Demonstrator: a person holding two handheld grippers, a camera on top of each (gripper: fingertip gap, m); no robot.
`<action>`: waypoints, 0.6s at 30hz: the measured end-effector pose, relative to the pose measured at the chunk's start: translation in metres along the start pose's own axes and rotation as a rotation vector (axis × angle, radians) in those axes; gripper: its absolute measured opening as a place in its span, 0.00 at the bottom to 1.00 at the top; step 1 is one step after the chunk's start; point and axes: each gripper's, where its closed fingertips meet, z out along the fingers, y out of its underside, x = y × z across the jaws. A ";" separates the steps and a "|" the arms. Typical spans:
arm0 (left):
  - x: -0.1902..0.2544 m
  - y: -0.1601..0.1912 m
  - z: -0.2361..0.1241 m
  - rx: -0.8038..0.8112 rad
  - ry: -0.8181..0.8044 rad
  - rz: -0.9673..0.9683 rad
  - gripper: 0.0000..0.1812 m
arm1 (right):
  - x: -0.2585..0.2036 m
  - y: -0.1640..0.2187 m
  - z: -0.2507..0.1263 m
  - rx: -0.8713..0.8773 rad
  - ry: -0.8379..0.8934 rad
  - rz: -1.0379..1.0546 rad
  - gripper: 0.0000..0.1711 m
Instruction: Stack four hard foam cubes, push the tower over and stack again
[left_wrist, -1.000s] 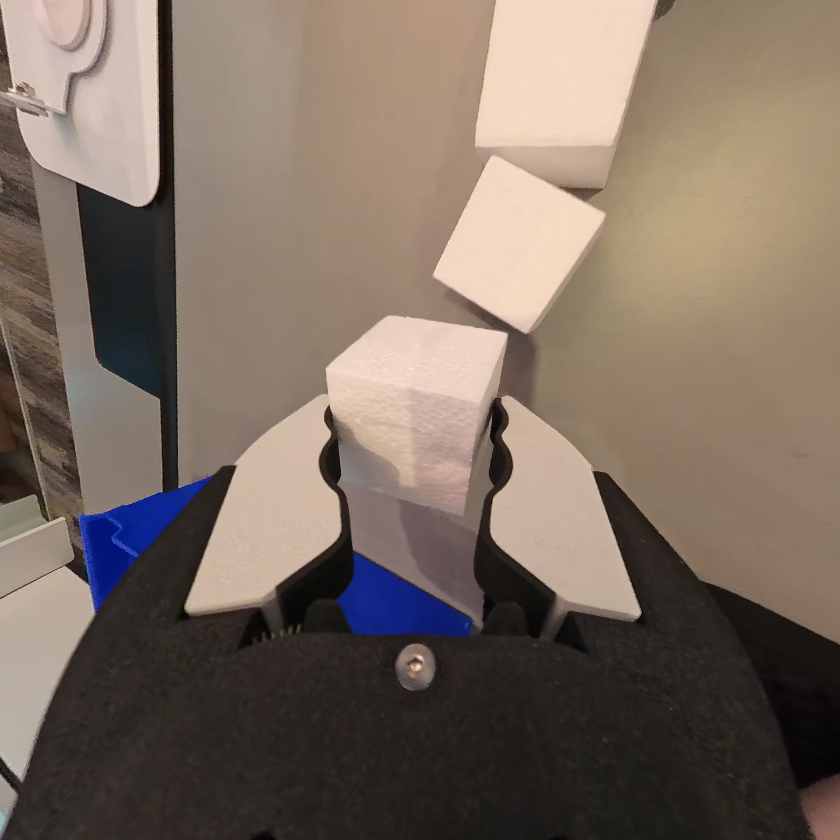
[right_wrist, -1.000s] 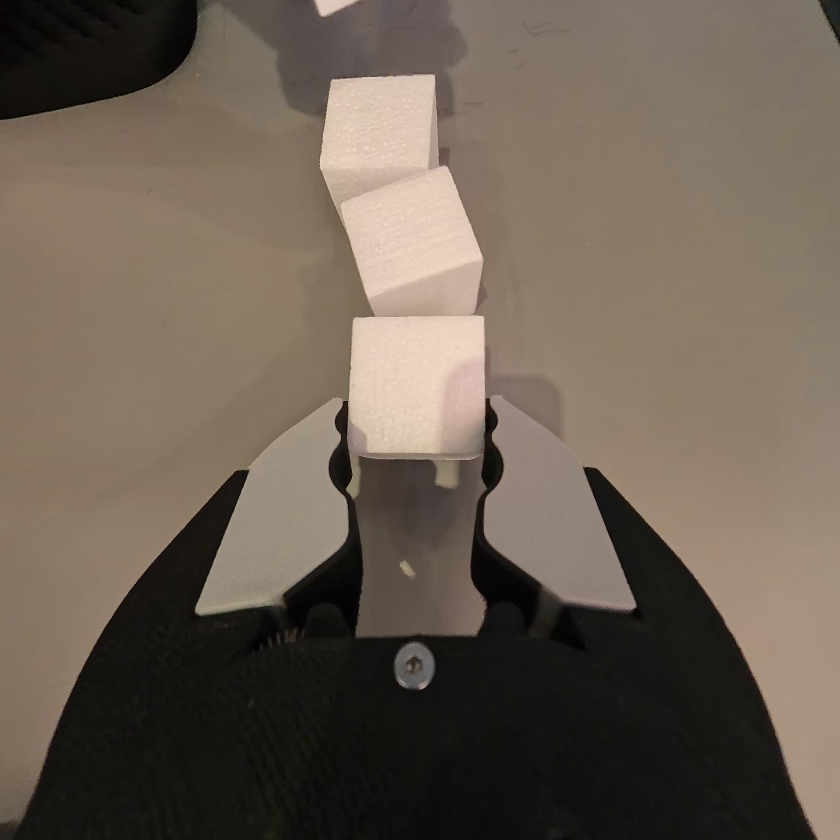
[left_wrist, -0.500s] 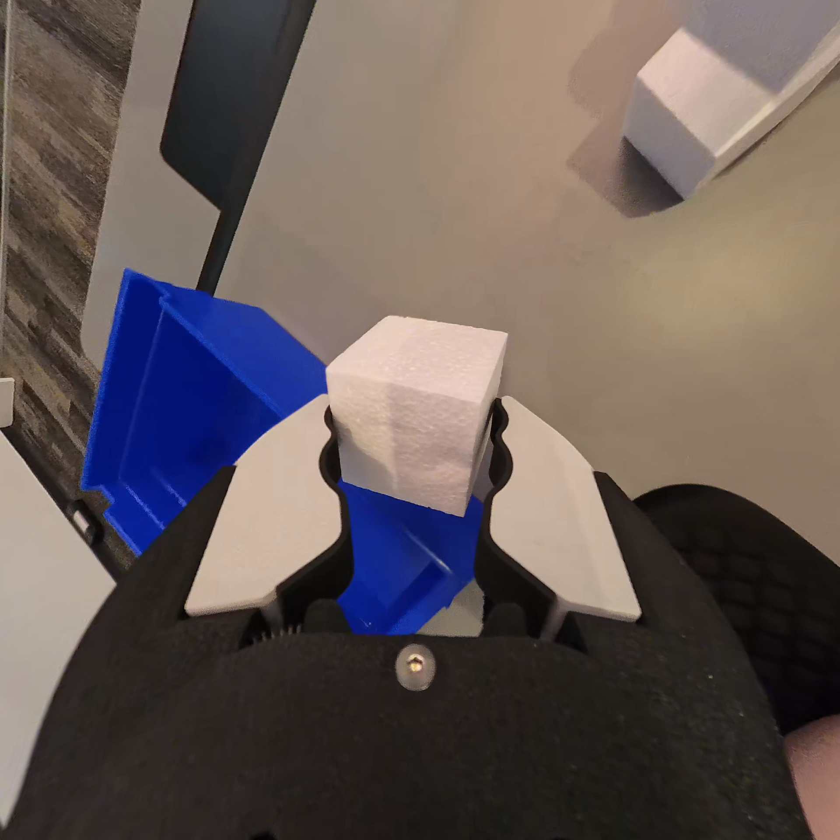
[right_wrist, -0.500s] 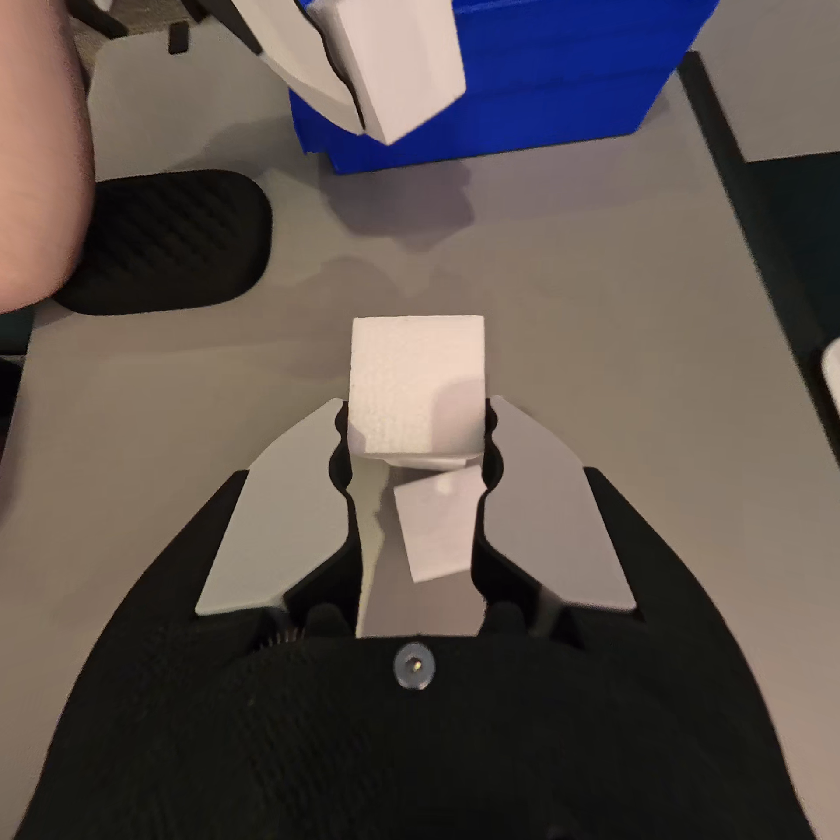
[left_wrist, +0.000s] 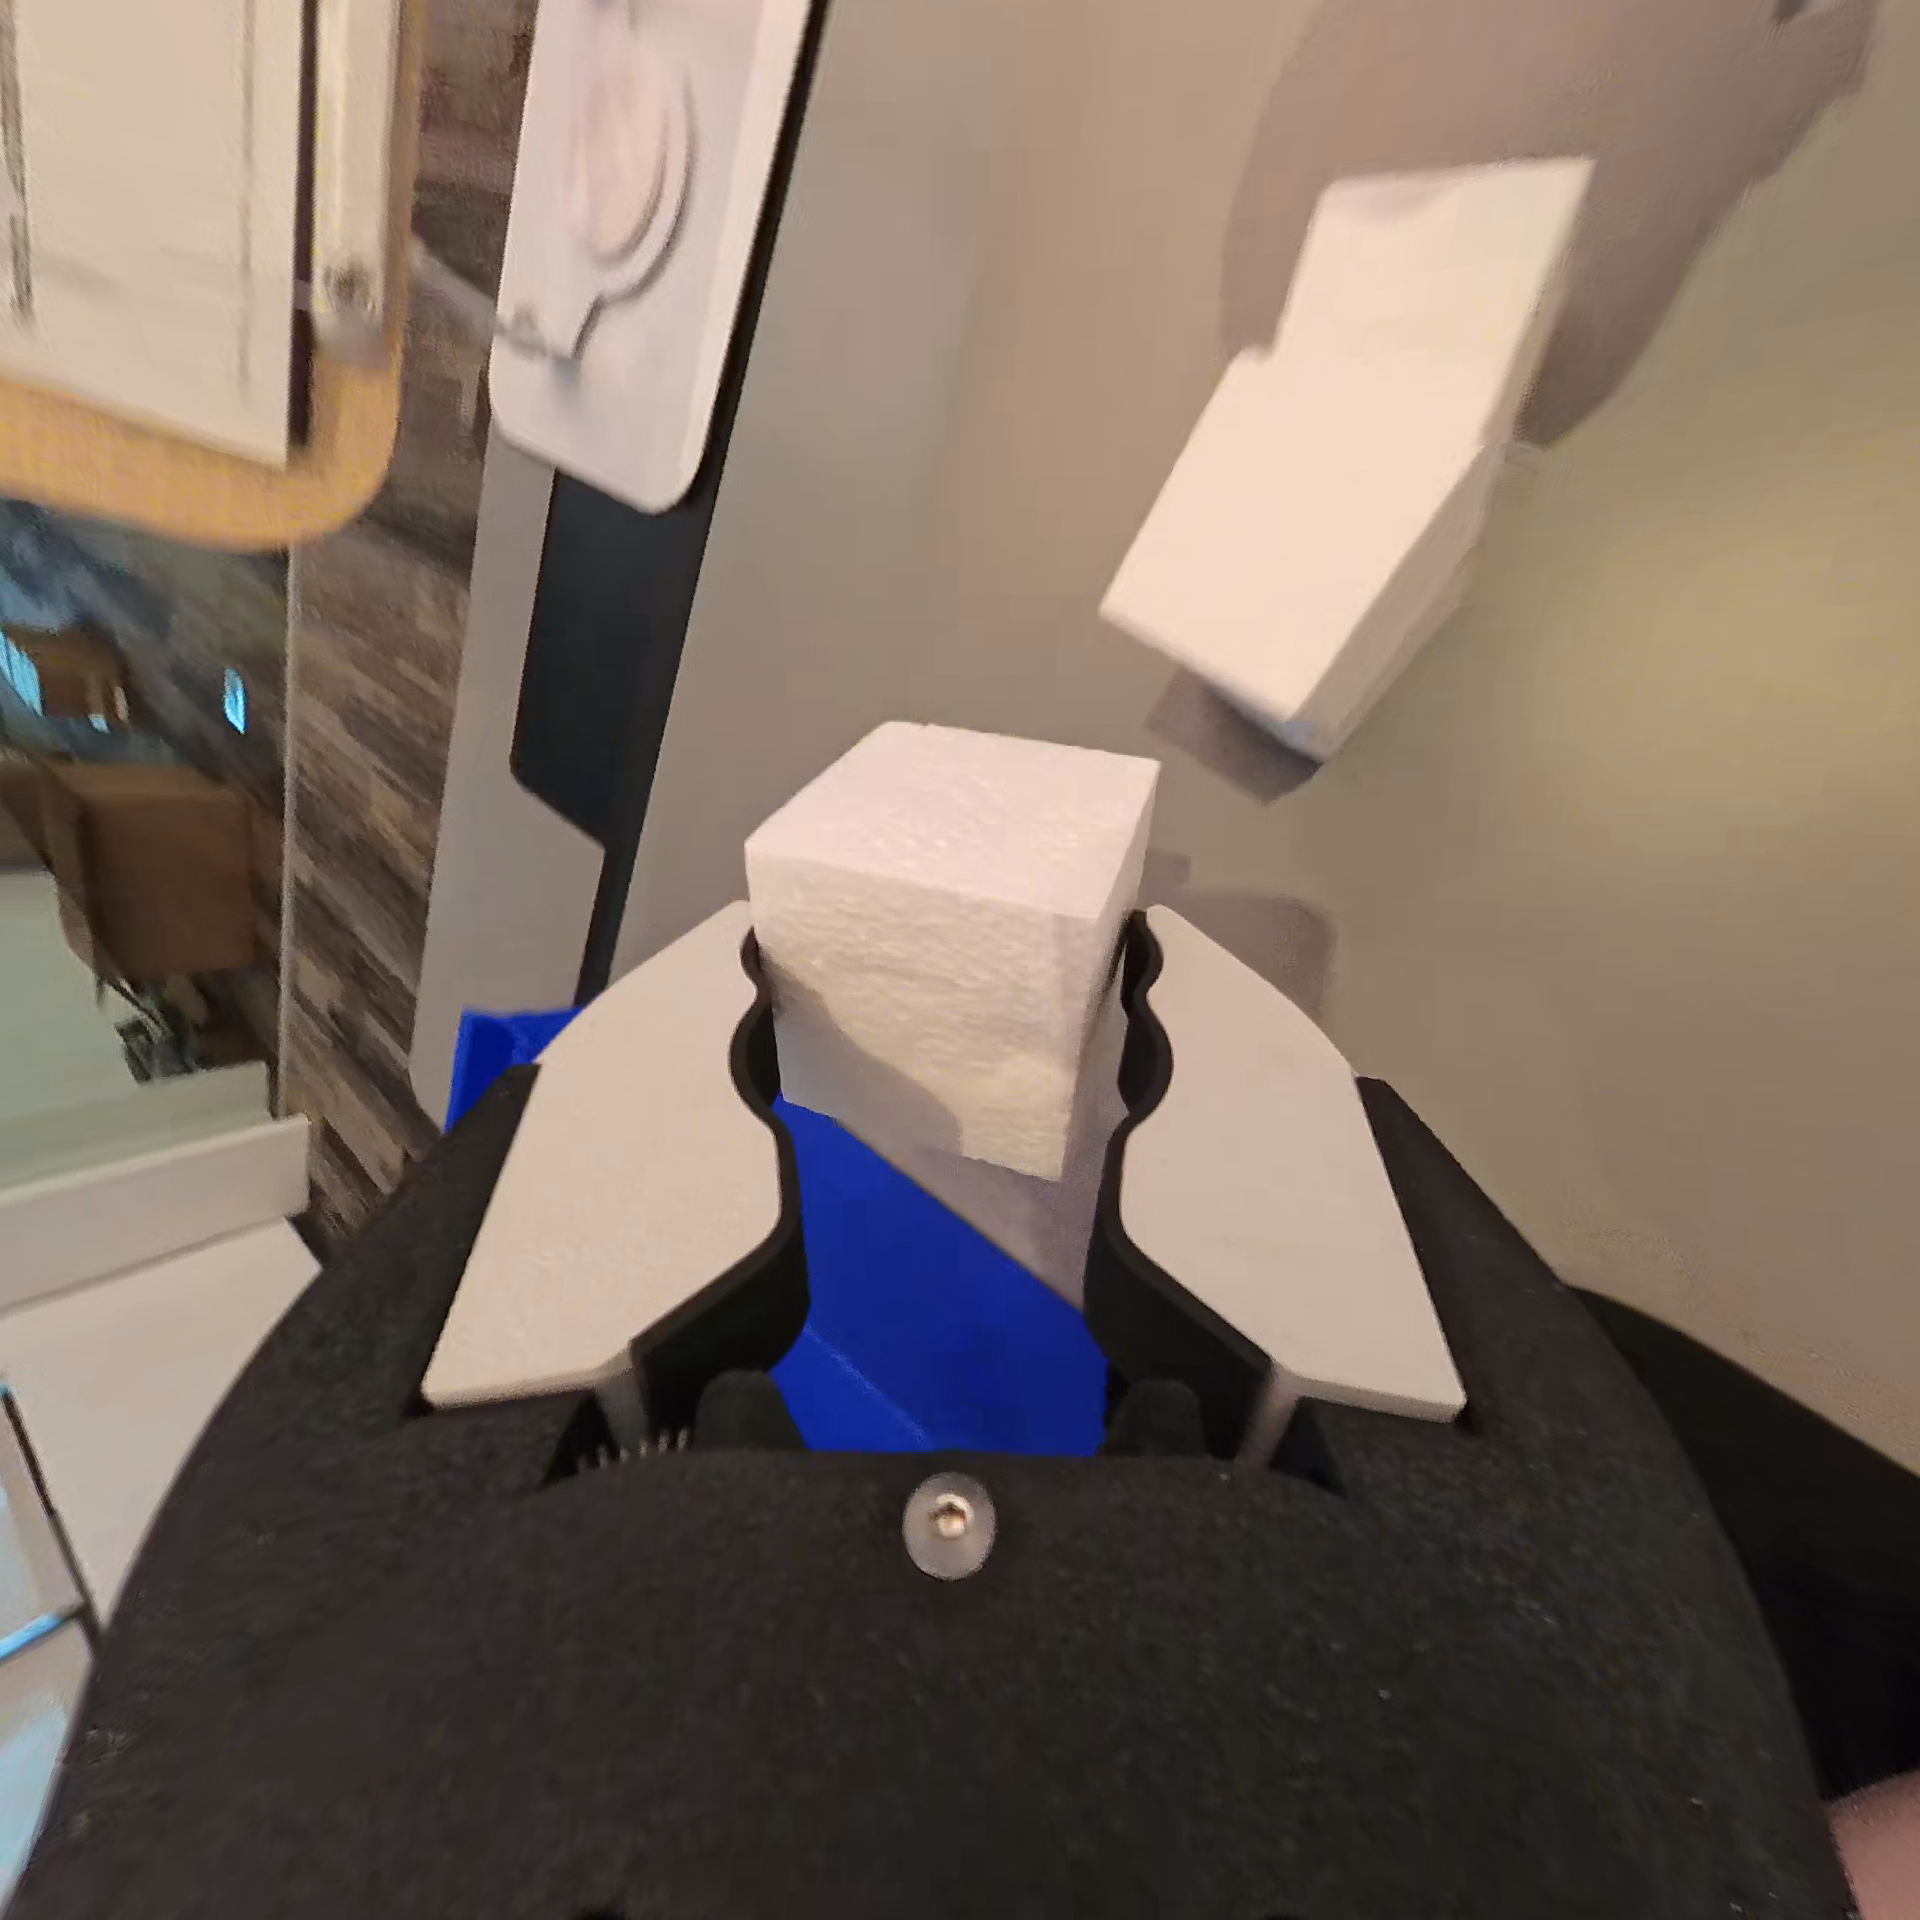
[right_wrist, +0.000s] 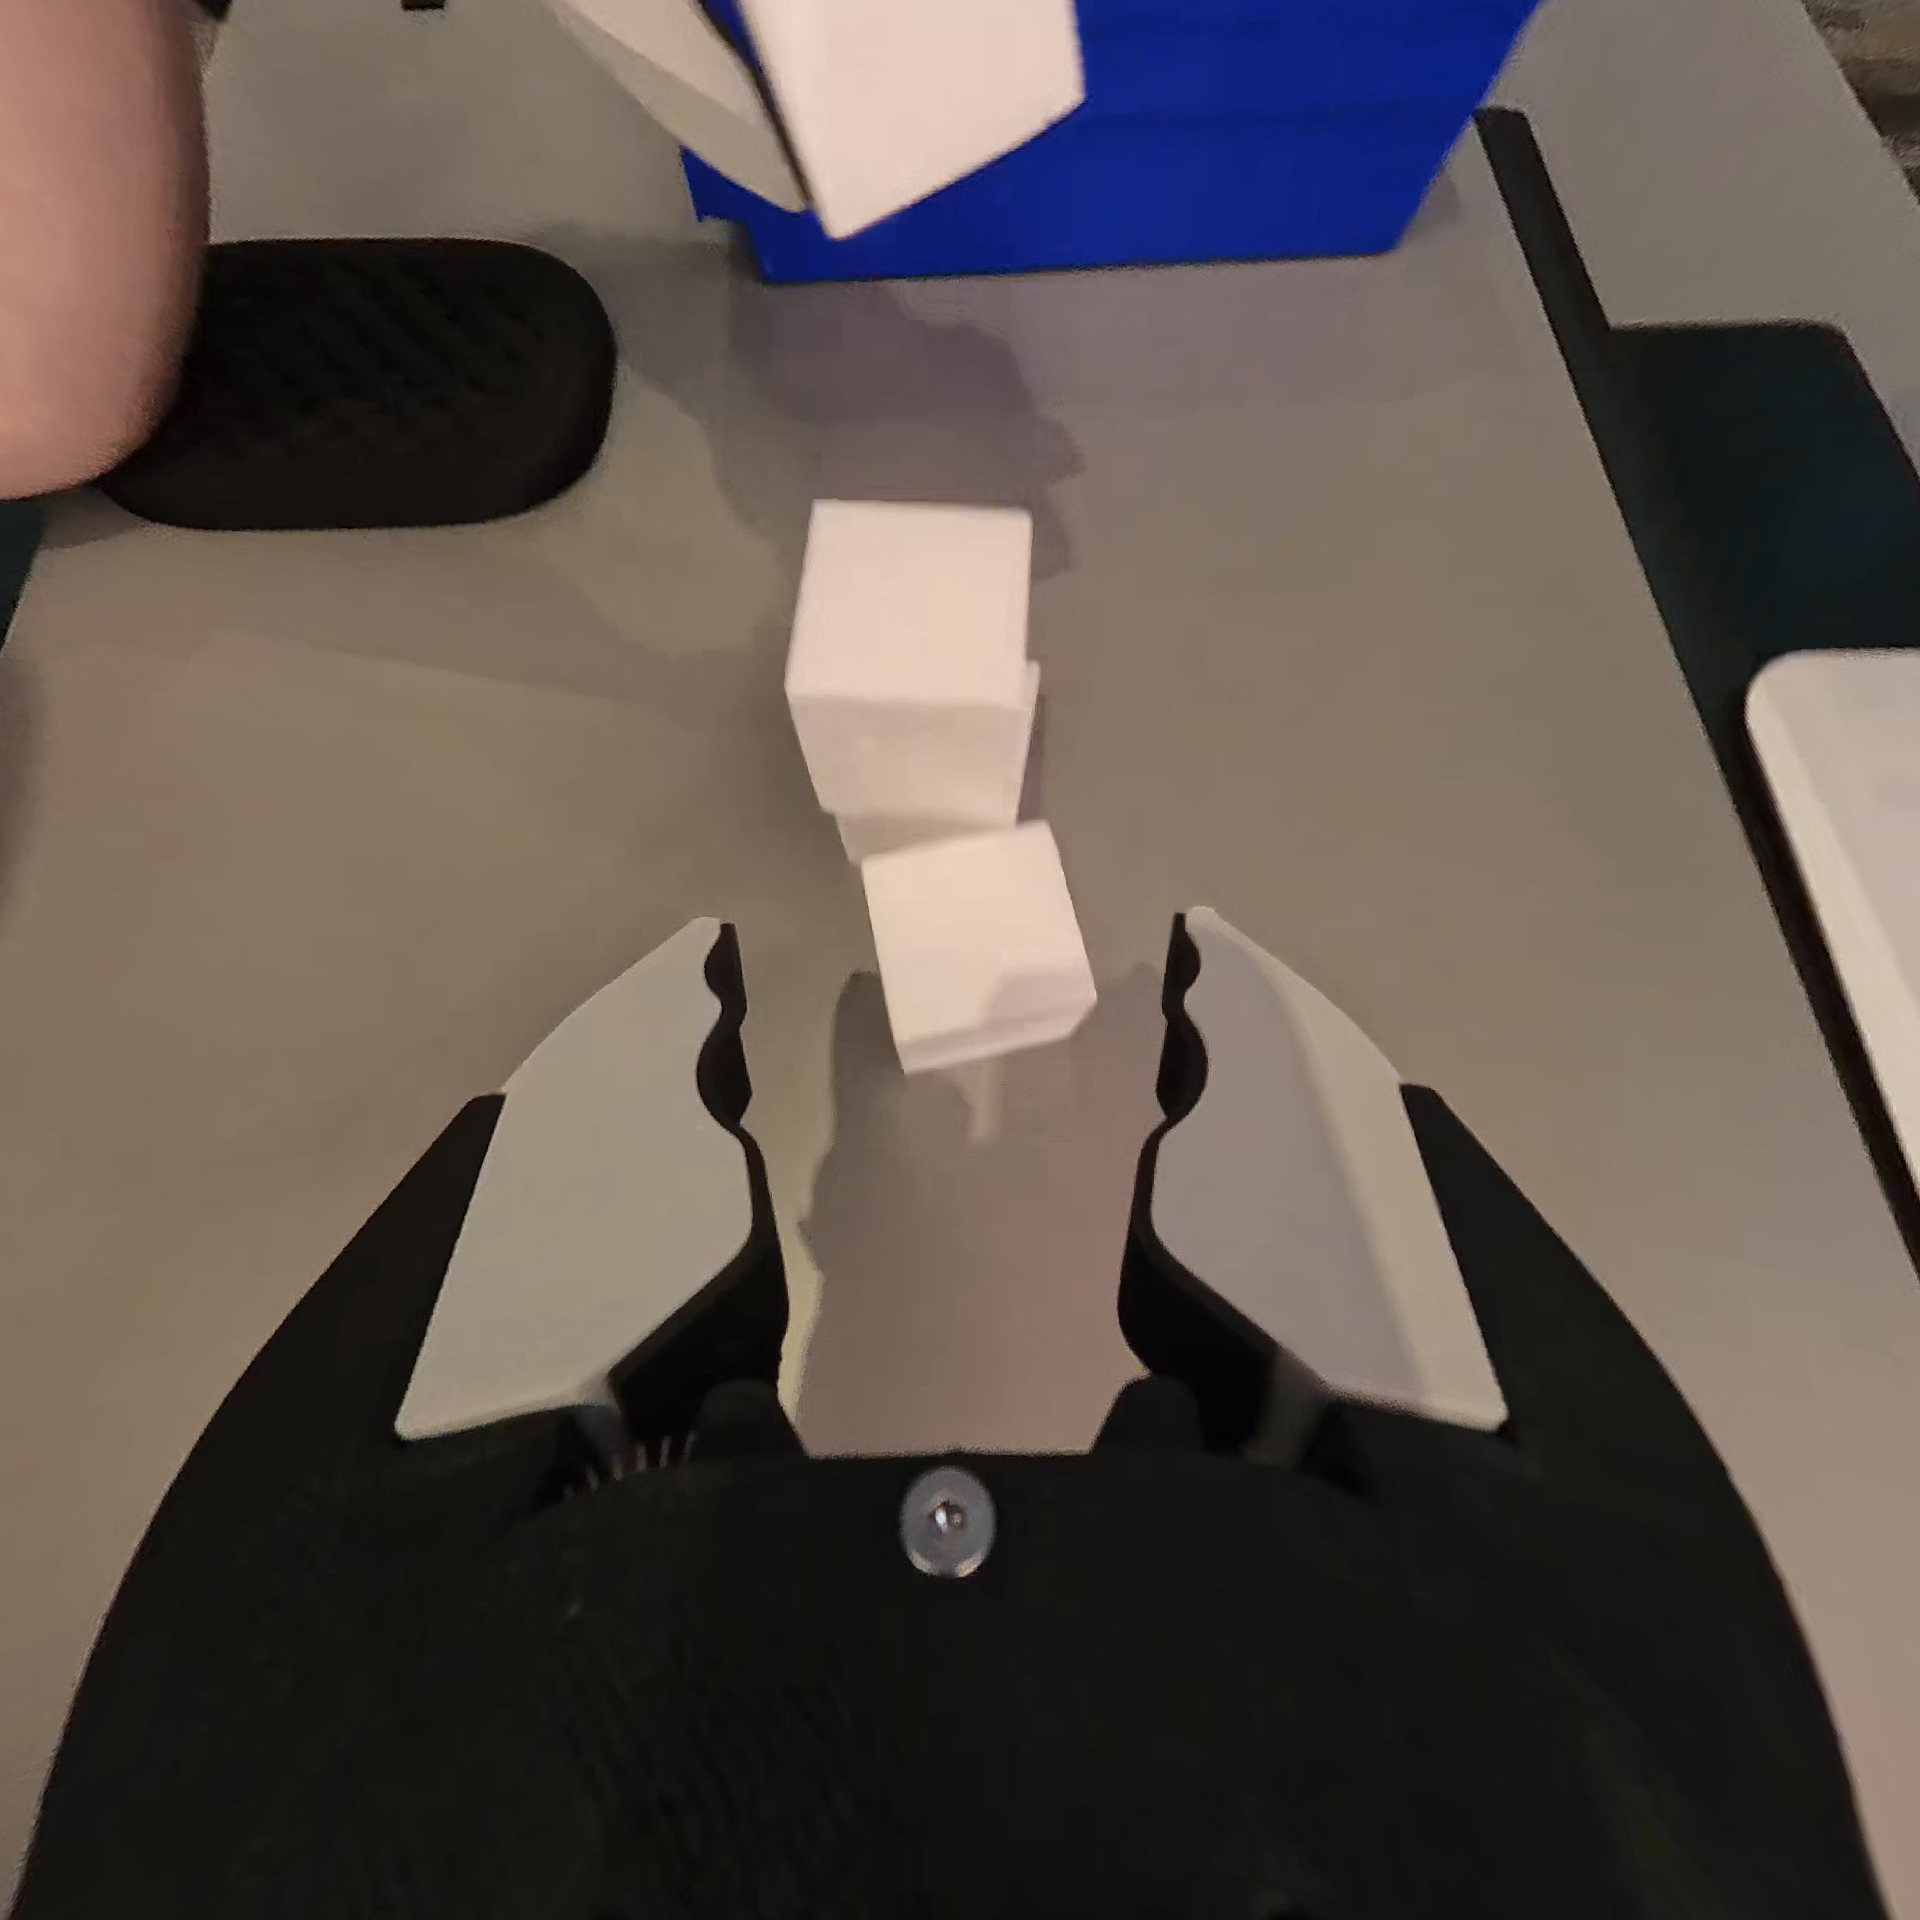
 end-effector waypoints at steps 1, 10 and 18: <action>0.007 -0.010 0.000 0.005 0.004 0.031 0.36 | 0.002 0.008 -0.003 0.017 -0.007 0.024 0.46; 0.034 -0.040 0.024 -0.131 0.041 0.213 0.35 | -0.003 0.027 -0.004 0.059 -0.097 0.070 0.44; 0.037 -0.051 0.029 -0.239 0.145 0.293 0.36 | 0.003 0.027 0.019 0.055 -0.056 0.024 0.51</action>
